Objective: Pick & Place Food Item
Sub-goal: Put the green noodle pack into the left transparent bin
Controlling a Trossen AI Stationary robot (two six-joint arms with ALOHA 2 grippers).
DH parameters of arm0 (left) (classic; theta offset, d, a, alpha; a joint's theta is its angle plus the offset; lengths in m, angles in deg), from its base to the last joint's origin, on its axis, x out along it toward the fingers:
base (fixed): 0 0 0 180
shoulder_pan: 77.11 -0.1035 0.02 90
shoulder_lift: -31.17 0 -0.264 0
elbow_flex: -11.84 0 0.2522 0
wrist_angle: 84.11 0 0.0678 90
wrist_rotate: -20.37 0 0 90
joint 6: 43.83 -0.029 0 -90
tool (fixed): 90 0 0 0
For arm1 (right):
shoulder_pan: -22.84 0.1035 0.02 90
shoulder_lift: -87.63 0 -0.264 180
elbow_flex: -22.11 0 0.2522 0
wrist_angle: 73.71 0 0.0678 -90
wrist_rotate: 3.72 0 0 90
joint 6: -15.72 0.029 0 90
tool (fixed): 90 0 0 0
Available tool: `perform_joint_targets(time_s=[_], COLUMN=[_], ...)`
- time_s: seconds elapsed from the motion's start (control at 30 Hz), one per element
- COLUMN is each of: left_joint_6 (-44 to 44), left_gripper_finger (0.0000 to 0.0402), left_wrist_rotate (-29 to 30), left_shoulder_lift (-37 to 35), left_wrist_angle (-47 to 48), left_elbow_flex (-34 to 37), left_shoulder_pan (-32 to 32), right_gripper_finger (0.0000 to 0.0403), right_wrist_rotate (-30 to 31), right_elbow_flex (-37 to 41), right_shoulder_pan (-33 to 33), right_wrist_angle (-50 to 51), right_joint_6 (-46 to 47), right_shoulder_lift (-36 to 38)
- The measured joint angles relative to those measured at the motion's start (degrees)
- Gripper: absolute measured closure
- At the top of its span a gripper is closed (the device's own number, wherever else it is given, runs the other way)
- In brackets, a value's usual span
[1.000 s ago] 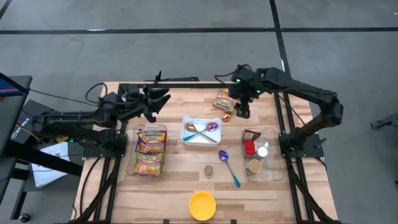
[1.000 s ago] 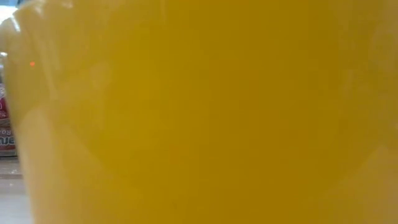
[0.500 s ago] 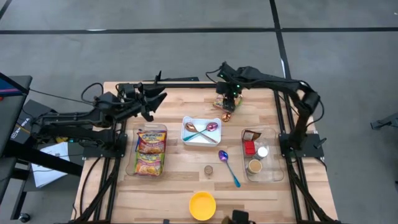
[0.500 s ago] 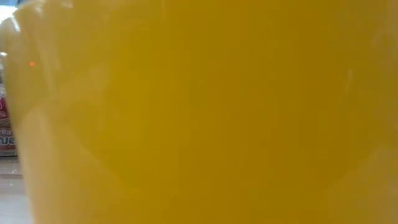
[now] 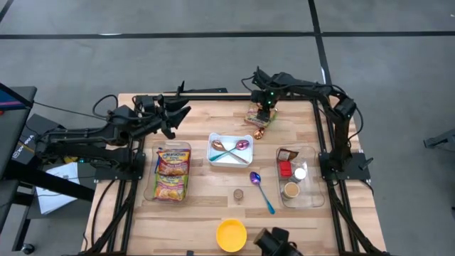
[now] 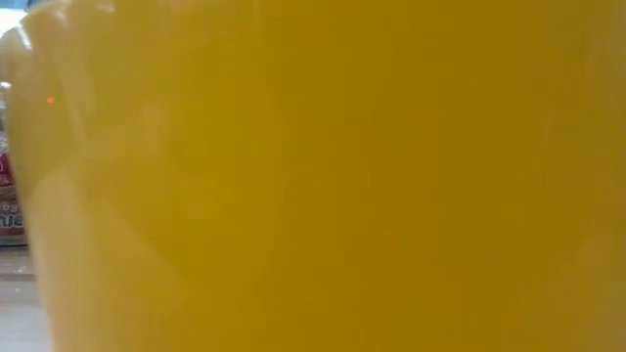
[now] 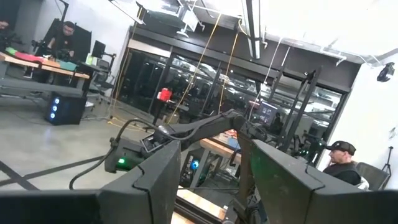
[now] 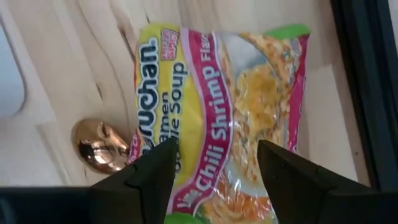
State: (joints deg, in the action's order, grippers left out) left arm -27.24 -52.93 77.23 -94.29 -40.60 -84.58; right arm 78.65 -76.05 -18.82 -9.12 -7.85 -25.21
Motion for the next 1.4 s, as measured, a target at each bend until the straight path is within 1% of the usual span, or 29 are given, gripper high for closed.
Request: perform_joint_targets(time_s=[0.23,0.43,0.63,1.0,1.1,1.27,1.3,1.4], left_joint_6=[-0.15,0.16,0.31,0.38,1.44,2.08,2.08,2.08], left_gripper_finger=[0.0215,0.0215,0.0215,0.0215,0.0215,0.0215,0.0215,0.0215], left_wrist_rotate=[0.01,0.01,-0.01,-0.58,-0.58,-0.63,-0.71,-0.84], left_shoulder_lift=[0.0,0.0,0.0,0.0,0.0,0.0,0.0,0.0], left_wrist_angle=[0.0,-0.02,-0.04,-0.09,-0.11,-0.13,-0.13,-0.43], left_elbow_flex=[0.02,0.02,0.02,0.02,0.02,0.04,0.04,0.04], left_shoulder_pan=[0.0,0.0,0.0,0.0,0.0,0.09,0.25,0.44], right_gripper_finger=[0.0208,0.0246,0.0281,0.0291,0.0314,0.0384,0.0391,0.0393], right_wrist_rotate=[-0.04,-0.07,-0.08,-0.41,-0.24,-0.26,-0.46,-1.14], right_elbow_flex=[0.0,0.02,2.2,6.11,6.21,6.31,6.32,6.33], right_shoulder_pan=[1.14,1.59,1.54,1.53,1.78,1.8,1.8,1.81], right_wrist_angle=[-1.7,-3.11,-3.52,-4.95,-5.25,-5.95,-6.1,-6.4], right_joint_6=[-1.05,-1.05,-1.02,-0.87,-0.87,-0.92,-1.14,-1.46], right_shoulder_lift=[0.0,0.0,0.02,0.46,0.39,0.31,0.28,1.12])
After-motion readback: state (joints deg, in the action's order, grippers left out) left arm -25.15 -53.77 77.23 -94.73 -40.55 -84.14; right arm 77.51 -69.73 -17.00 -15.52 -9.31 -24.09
